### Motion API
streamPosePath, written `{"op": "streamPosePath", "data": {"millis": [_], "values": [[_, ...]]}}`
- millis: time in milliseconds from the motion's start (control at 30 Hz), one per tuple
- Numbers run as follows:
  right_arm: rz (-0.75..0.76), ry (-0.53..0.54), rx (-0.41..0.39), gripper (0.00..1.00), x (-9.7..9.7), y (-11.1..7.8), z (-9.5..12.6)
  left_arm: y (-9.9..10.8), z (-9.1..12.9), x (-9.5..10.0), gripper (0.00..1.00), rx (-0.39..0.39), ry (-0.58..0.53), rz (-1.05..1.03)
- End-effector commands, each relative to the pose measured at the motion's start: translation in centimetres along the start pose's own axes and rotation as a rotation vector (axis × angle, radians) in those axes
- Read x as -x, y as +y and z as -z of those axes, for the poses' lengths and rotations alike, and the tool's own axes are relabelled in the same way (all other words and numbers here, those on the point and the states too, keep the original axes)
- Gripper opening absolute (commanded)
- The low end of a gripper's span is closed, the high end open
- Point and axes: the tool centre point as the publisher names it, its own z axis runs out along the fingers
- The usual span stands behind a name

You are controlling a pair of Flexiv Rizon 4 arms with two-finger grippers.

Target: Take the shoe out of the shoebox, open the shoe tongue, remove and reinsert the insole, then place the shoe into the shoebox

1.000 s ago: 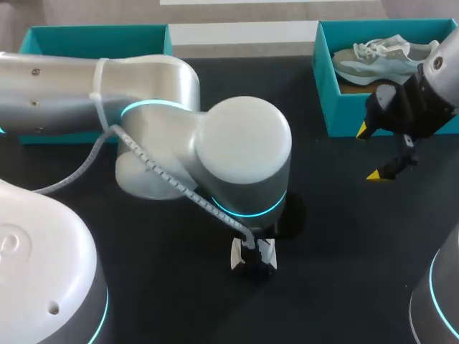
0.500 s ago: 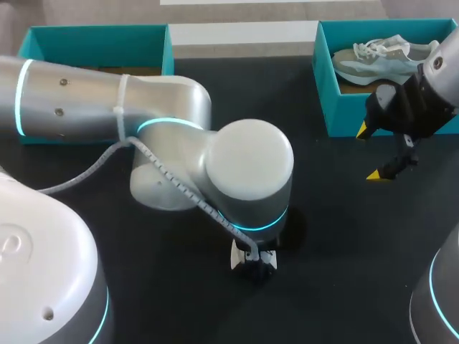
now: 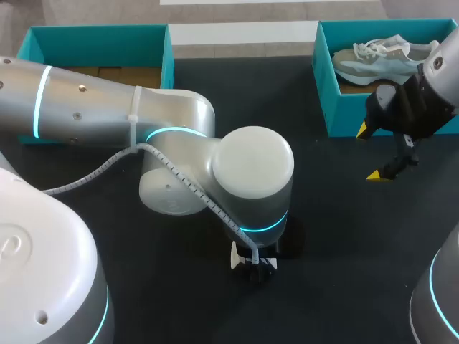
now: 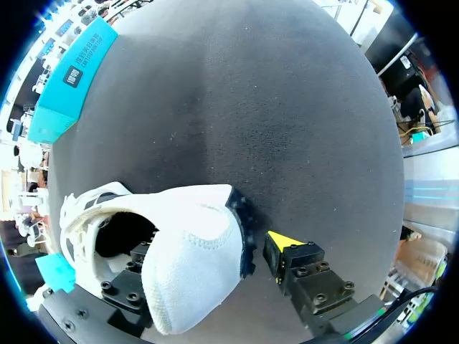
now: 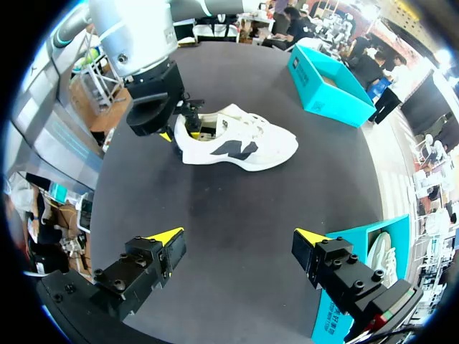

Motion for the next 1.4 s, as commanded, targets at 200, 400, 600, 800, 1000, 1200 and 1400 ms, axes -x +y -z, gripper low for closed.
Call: {"op": "streamPosePath", "data": {"millis": [200, 400, 600, 800, 1000, 1200, 1400], "values": [[0.0, -0.001, -0.001, 1.0, 0.0, 0.0, -0.1, 0.1, -1.4, -0.1, 0.3, -0.01, 0.066, -0.002], [0.0, -0.001, -0.001, 1.0, 0.0, 0.0, -0.1, 0.3, -1.4, -0.5, 0.0, -0.042, 0.148, -0.002], [0.0, -0.001, -0.001, 1.0, 0.0, 0.0, -0.1, 0.7, 0.9, -0.7, 0.0, -0.063, 0.243, -0.017], [0.0, -0.001, -0.001, 1.0, 0.0, 0.0, -0.1, 2.0, 6.5, 0.1, 0.0, -0.052, 0.26, -0.015], [0.0, -0.001, -0.001, 1.0, 0.0, 0.0, -0.1, 3.7, 12.5, 2.0, 0.0, -0.035, 0.269, -0.008], [0.0, -0.001, -0.001, 1.0, 0.0, 0.0, -0.1, 5.3, 17.6, 3.4, 0.0, -0.032, 0.266, -0.062], [0.0, -0.001, -0.001, 1.0, 0.0, 0.0, -0.1, 6.3, 21.3, 4.9, 0.0, -0.044, 0.236, -0.098]]}}
